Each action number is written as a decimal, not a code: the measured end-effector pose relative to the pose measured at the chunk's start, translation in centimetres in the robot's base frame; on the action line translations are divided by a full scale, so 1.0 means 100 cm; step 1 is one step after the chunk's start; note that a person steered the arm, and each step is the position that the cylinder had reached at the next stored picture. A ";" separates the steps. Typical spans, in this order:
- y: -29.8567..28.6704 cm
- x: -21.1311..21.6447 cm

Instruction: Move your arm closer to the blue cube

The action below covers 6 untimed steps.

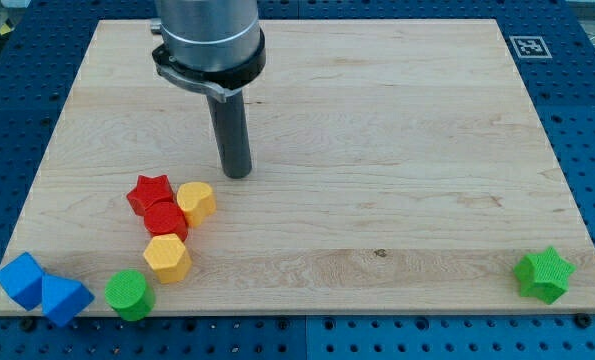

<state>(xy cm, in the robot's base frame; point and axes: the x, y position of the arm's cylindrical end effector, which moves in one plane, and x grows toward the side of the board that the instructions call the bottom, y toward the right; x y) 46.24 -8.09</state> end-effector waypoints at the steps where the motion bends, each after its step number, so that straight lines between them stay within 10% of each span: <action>1: -0.045 -0.001; 4: -0.166 0.049; 6: -0.140 0.103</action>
